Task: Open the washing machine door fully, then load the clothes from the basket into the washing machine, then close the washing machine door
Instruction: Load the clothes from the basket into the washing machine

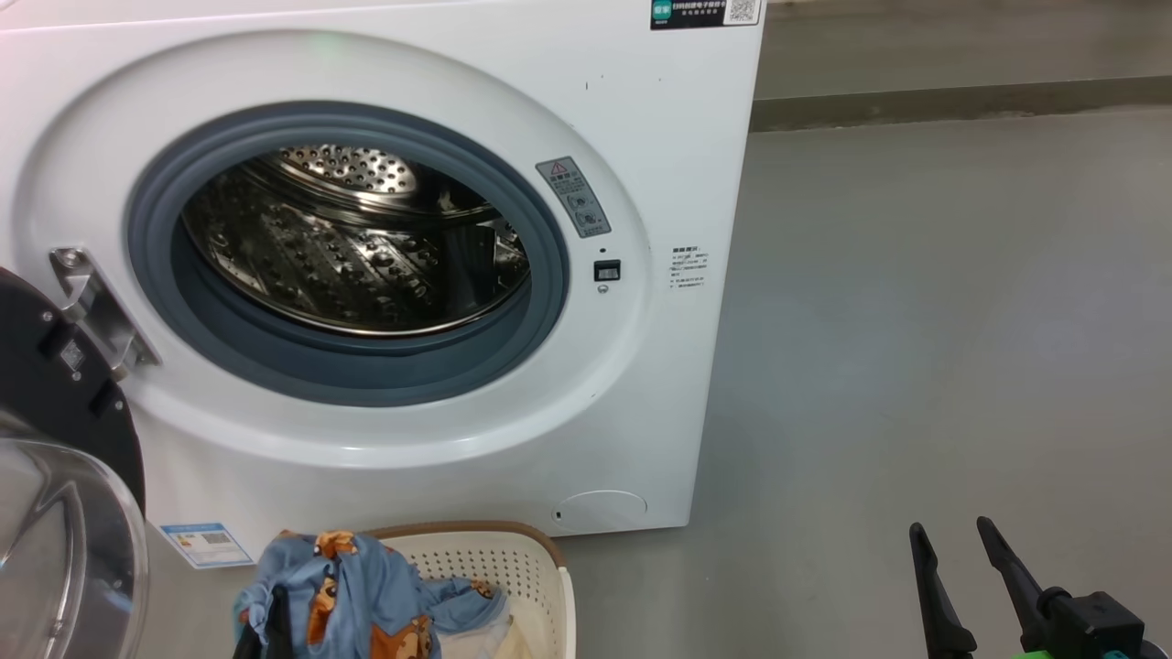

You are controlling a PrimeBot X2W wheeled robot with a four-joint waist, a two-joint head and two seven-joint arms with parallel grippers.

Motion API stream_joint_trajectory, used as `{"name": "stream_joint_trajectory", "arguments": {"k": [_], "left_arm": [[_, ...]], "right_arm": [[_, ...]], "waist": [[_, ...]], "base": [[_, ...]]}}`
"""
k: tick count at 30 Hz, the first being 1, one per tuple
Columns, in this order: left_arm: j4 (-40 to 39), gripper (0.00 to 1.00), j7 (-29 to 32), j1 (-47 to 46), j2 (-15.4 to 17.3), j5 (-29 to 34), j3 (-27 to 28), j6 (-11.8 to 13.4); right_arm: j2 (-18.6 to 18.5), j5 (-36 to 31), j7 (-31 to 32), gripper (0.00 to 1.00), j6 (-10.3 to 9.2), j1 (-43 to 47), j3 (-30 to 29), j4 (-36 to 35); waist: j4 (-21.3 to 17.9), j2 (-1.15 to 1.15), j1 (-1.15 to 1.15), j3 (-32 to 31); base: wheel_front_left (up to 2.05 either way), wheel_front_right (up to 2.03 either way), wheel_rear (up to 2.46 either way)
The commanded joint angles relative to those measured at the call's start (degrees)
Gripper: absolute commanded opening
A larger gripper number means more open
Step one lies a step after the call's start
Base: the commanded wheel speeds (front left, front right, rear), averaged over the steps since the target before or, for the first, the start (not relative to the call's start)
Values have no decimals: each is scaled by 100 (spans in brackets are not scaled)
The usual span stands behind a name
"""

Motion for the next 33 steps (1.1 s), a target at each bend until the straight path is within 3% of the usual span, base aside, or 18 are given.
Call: {"name": "stream_joint_trajectory", "arguments": {"k": [1,12,19,26,33], "left_arm": [[-111,0,-71,-242,32,-47,162,51],[118,0,-71,-428,8,-176,173,51],[267,0,-71,-636,24,-201,233,102],[593,0,-66,-1266,317,-241,529,190],[1006,0,-59,-2081,700,-305,803,228]], "right_arm": [[-58,59,-28,100,9,-194,137,-115],[-58,169,-28,100,9,-291,189,-101],[-58,261,-28,100,9,-308,217,-119],[-58,381,-28,100,9,-328,264,-134],[-58,494,-28,100,9,-531,308,-216]], "waist": [[-26,0,0,19],[-409,0,0,92],[-881,0,0,201],[-1342,0,0,500],[-1500,0,0,1032]], "base": [[0,0,0],[0,0,0],[0,0,0],[0,0,0],[0,0,0]]}}
